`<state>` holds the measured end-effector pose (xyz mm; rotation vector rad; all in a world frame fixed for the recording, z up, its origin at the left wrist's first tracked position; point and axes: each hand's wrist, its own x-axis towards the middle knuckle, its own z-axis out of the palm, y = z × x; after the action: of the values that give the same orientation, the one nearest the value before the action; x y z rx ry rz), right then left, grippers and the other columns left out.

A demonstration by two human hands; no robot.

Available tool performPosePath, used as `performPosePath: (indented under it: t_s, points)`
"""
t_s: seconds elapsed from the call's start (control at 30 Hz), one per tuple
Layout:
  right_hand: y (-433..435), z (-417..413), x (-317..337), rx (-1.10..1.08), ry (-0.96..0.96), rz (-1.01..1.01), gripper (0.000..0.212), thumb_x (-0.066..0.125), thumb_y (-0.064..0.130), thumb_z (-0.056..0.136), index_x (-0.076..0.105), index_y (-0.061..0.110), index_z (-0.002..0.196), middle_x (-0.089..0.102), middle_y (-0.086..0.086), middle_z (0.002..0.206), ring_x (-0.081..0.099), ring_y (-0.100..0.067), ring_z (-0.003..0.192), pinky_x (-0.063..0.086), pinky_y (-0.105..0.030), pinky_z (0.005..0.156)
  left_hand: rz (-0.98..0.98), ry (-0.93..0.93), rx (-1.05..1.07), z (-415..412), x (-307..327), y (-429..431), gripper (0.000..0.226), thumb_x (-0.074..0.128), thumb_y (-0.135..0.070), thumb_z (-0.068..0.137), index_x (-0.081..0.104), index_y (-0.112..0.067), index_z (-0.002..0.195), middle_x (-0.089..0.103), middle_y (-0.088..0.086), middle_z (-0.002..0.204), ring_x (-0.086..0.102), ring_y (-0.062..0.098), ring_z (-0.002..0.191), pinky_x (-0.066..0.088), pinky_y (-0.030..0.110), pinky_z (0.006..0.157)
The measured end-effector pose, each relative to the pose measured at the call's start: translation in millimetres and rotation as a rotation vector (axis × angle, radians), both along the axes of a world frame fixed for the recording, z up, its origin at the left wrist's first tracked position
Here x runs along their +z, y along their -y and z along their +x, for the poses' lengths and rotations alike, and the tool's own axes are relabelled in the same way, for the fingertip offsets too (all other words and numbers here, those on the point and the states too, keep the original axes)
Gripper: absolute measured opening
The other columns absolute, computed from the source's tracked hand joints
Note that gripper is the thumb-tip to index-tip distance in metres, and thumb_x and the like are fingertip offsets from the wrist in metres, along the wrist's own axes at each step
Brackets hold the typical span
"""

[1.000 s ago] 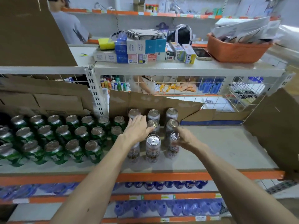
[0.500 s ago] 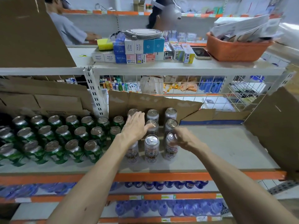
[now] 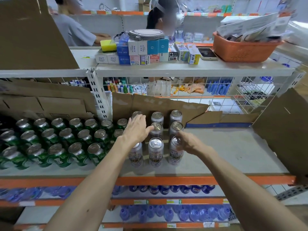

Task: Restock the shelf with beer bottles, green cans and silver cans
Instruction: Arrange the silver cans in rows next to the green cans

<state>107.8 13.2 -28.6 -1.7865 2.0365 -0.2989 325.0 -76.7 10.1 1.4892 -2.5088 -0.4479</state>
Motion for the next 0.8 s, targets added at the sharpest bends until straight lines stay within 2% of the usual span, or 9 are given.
performPosePath:
  t_s: [0.1,0.23,0.43,0.6,0.67,0.8]
  points:
    - [-0.9,3.3,2.5,0.006,-0.004,0.021,0.045,0.073,0.020,0.084,0.052,0.010,0.123,0.063,-0.013,0.121,0.062,-0.030,0.107,0.052,-0.038,0.090,0.002,0.003,0.013,2.4,-0.2,-0.2,0.064,0.052,-0.044,0.098,0.036,-0.003,0.145,0.038,0.013,0.152,0.031,0.029,0.144,0.014,0.052,0.119]
    - [-1.2,5.9,1.5,0.015,-0.022,0.023,0.043,0.067,0.018,0.089,0.048,0.005,0.125,0.061,-0.017,0.123,0.060,-0.031,0.109,0.045,-0.029,0.081,0.002,0.013,0.021,3.6,0.7,-3.1,0.066,0.052,-0.045,0.098,0.035,-0.003,0.147,0.036,0.013,0.153,0.030,0.028,0.144,0.013,0.051,0.120]
    - [-3.8,6.0,1.1,0.016,0.005,0.047,0.049,0.069,0.023,0.088,0.045,0.008,0.129,0.059,-0.017,0.126,0.059,-0.032,0.111,0.049,-0.035,0.090,0.001,0.031,0.013,3.1,4.5,-9.4,0.064,0.050,-0.043,0.100,0.033,-0.002,0.146,0.036,0.014,0.153,0.030,0.029,0.144,0.015,0.051,0.119]
    - [-5.5,6.7,-4.5,0.039,0.002,0.001,0.049,0.069,0.024,0.088,0.046,0.001,0.124,0.059,-0.019,0.119,0.058,-0.034,0.106,0.045,-0.034,0.084,-0.001,0.033,0.017,4.1,3.0,-11.7,0.063,0.050,-0.044,0.099,0.036,-0.003,0.144,0.039,0.014,0.150,0.033,0.029,0.142,0.017,0.052,0.120]
    - [-6.1,6.7,-5.4,0.044,0.017,-0.009,0.047,0.069,0.022,0.088,0.047,0.000,0.123,0.059,-0.019,0.117,0.058,-0.034,0.104,0.042,-0.029,0.078,-0.004,0.033,0.023,5.7,2.2,-12.6,0.060,0.050,-0.044,0.099,0.038,-0.003,0.141,0.041,0.014,0.147,0.035,0.029,0.140,0.019,0.052,0.120]
    - [-6.7,4.5,-3.5,0.053,0.016,-0.002,0.050,0.069,0.018,0.087,0.046,-0.001,0.127,0.057,-0.019,0.120,0.056,-0.032,0.106,0.042,-0.030,0.081,-0.015,0.036,0.025,8.4,1.6,-14.9,0.063,0.051,-0.044,0.099,0.036,-0.003,0.145,0.039,0.014,0.150,0.033,0.028,0.142,0.019,0.051,0.119]
